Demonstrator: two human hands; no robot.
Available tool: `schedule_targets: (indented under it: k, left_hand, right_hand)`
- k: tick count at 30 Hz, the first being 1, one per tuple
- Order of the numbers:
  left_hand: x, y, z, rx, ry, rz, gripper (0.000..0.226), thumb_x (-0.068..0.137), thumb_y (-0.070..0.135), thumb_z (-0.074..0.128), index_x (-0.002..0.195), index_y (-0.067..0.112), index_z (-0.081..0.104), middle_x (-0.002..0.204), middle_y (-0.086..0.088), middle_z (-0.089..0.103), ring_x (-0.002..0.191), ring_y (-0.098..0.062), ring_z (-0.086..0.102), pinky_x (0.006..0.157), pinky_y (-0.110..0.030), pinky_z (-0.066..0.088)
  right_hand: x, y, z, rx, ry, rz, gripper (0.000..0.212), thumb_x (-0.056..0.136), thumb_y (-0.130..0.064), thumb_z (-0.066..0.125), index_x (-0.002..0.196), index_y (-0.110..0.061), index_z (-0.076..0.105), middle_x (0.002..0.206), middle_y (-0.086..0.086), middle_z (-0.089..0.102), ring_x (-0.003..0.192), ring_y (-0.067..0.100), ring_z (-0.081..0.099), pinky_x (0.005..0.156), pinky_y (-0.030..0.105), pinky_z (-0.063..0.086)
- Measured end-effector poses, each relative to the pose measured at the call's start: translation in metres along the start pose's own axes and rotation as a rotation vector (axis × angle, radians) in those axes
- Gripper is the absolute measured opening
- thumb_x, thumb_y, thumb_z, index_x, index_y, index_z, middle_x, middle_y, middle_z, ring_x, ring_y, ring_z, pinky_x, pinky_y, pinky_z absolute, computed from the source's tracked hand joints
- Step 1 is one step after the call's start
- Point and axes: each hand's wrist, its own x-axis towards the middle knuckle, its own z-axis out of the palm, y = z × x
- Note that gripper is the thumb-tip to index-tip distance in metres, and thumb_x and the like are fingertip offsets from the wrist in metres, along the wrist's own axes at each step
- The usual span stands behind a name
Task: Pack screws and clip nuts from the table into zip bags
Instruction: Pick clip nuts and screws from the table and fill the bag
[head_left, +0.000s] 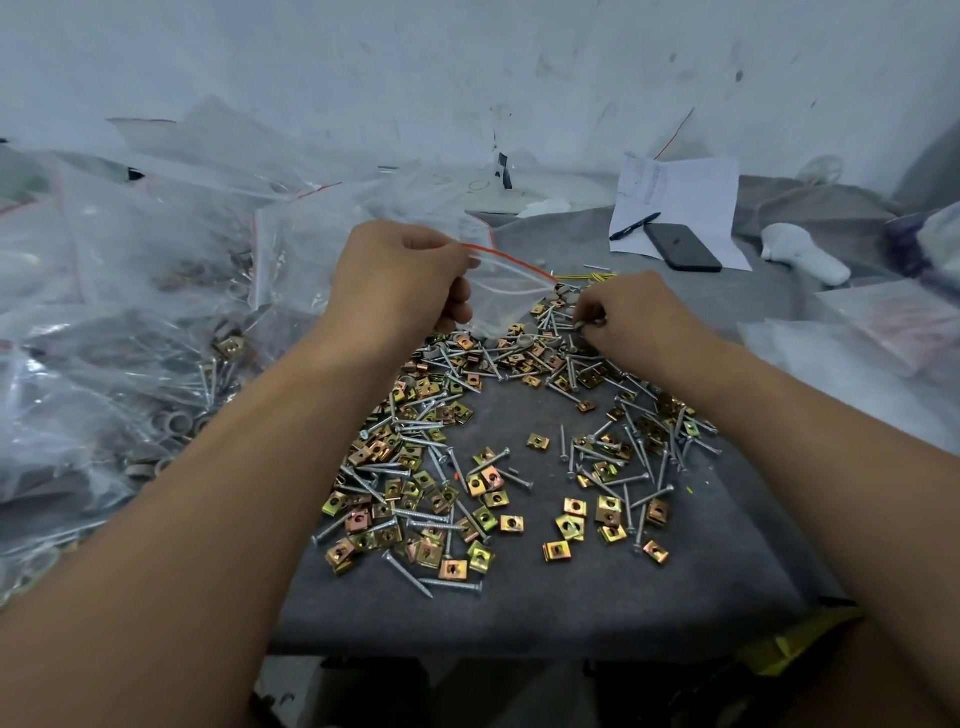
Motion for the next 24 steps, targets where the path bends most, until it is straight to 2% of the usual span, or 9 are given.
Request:
schedule_targets:
  k: [9, 13, 18, 24]
  left_hand:
    - [0.0004, 0.001, 0.0007, 0.005, 0.007, -0.008, 0.02, 0.098, 0.003, 0.062, 0.087, 0.007, 0.079, 0.056, -0.001, 0.064, 0.05, -0.017, 0.063, 0.049, -0.026, 0.052]
    - [0.0008, 0.0002, -0.0003, -0.004, 0.011, -0.011, 0.02, 0.098, 0.003, 0.061, 0.089, 0.004, 0.079, 0.056, -0.001, 0.063, 0.048, -0.015, 0.062, 0.049, -0.025, 0.051]
    - [0.0018, -0.0002, -0.0014, 0.001, 0.011, -0.005, 0.02, 0.097, 0.003, 0.061, 0.089, 0.005, 0.079, 0.056, -0.001, 0.064, 0.05, -0.017, 0.063, 0.048, -0.026, 0.05]
    - [0.0008, -0.0002, -0.0006, 0.001, 0.012, -0.008, 0.021, 0.097, 0.003, 0.061, 0.087, 0.006, 0.079, 0.057, -0.002, 0.065, 0.05, -0.017, 0.063, 0.049, -0.026, 0.052]
  right_hand:
    - [-0.0013, 0.0016, 0.0047, 0.052, 0.074, 0.027, 0.018, 0.092, -0.018, 0.072, 0.109, -0.018, 0.078, 0.109, 0.009, 0.074, 0.106, 0.025, 0.066, 0.095, 0.04, 0.056]
    - [-0.0021, 0.0066, 0.0078, 0.061, 0.139, 0.012, 0.02, 0.09, -0.014, 0.068, 0.109, -0.016, 0.077, 0.105, 0.009, 0.075, 0.1, 0.025, 0.067, 0.091, 0.041, 0.057]
    - [-0.0015, 0.0086, 0.0074, 0.038, 0.099, -0.064, 0.018, 0.089, -0.015, 0.073, 0.106, -0.018, 0.079, 0.104, 0.006, 0.076, 0.095, 0.022, 0.068, 0.089, 0.039, 0.058]
    - [0.0021, 0.0084, 0.0039, 0.002, 0.056, -0.053, 0.017, 0.094, -0.018, 0.072, 0.109, -0.021, 0.079, 0.105, 0.006, 0.076, 0.1, 0.024, 0.067, 0.09, 0.04, 0.058]
